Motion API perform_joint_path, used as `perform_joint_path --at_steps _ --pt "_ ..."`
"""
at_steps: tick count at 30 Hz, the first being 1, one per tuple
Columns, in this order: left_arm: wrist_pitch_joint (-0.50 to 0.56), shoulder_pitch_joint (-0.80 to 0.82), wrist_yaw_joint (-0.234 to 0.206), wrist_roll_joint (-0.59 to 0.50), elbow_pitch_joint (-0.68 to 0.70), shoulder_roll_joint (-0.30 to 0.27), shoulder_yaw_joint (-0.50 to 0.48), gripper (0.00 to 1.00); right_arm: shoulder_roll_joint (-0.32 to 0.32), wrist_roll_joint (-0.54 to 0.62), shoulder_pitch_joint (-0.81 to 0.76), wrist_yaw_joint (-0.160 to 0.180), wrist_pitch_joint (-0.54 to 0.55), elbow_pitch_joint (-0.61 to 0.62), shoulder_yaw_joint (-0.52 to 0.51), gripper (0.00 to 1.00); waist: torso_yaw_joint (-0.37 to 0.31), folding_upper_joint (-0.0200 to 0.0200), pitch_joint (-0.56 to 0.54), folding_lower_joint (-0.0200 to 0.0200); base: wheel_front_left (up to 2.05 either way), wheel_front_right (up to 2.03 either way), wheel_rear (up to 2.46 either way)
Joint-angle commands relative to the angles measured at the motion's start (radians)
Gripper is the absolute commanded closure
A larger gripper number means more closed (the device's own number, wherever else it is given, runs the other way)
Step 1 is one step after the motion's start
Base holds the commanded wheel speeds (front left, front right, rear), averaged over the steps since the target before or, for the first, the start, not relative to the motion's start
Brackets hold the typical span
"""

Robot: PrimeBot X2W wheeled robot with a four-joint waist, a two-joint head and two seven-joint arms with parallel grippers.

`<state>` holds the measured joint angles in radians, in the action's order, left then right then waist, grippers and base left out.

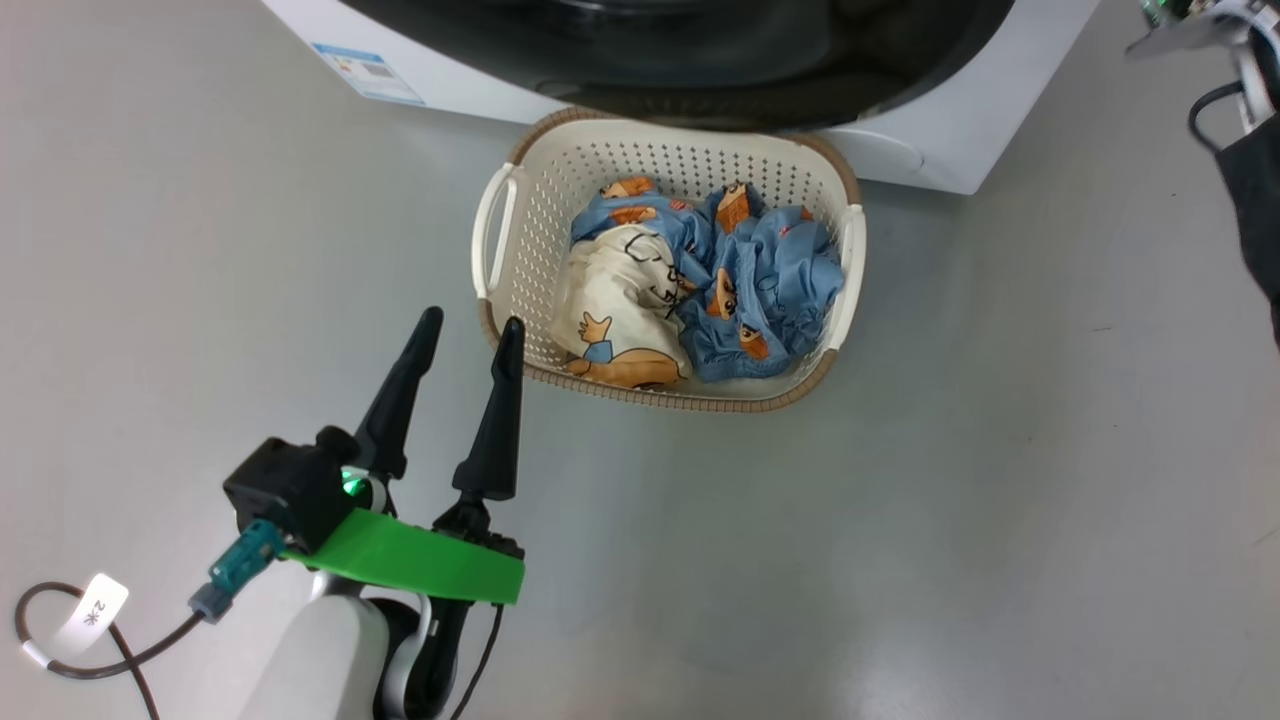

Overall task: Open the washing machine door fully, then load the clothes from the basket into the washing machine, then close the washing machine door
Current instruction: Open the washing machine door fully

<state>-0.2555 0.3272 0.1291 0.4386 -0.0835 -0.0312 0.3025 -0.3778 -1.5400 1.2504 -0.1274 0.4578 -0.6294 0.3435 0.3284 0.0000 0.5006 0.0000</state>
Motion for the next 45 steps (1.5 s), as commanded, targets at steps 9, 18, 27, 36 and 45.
perform_joint_path --at_steps 9,18,27,36,45 --pt "-0.006 -0.006 0.002 -0.002 0.024 -0.019 -0.040 0.00 0.037 0.004 -0.098 -0.003 0.055 0.116 0.066 1.00 -0.019 0.0000 -0.027 0.0000 0.00 0.00 0.00" --pt "-0.006 -0.031 0.002 -0.025 0.024 -0.019 -0.058 0.00 0.048 -0.013 -0.193 -0.003 0.088 0.211 0.113 1.00 -0.043 0.0000 -0.065 0.0000 0.00 0.00 0.00" --pt "-0.006 -0.057 0.002 -0.052 0.023 -0.019 -0.066 0.00 0.052 -0.027 -0.281 -0.003 0.114 0.292 0.149 1.00 -0.057 0.0000 -0.110 0.0000 0.00 0.00 0.00" --pt "-0.006 -0.099 0.002 -0.067 0.021 -0.019 -0.077 0.00 0.071 -0.032 -0.363 -0.003 0.151 0.364 0.205 1.00 -0.070 0.0000 -0.166 0.0000 0.00 0.00 0.00" --pt "-0.006 -0.132 0.002 -0.074 0.019 -0.019 -0.093 0.00 0.108 -0.026 -0.442 -0.003 0.163 0.441 0.266 1.00 -0.060 0.0000 -0.209 0.0000 0.00 0.00 0.00"
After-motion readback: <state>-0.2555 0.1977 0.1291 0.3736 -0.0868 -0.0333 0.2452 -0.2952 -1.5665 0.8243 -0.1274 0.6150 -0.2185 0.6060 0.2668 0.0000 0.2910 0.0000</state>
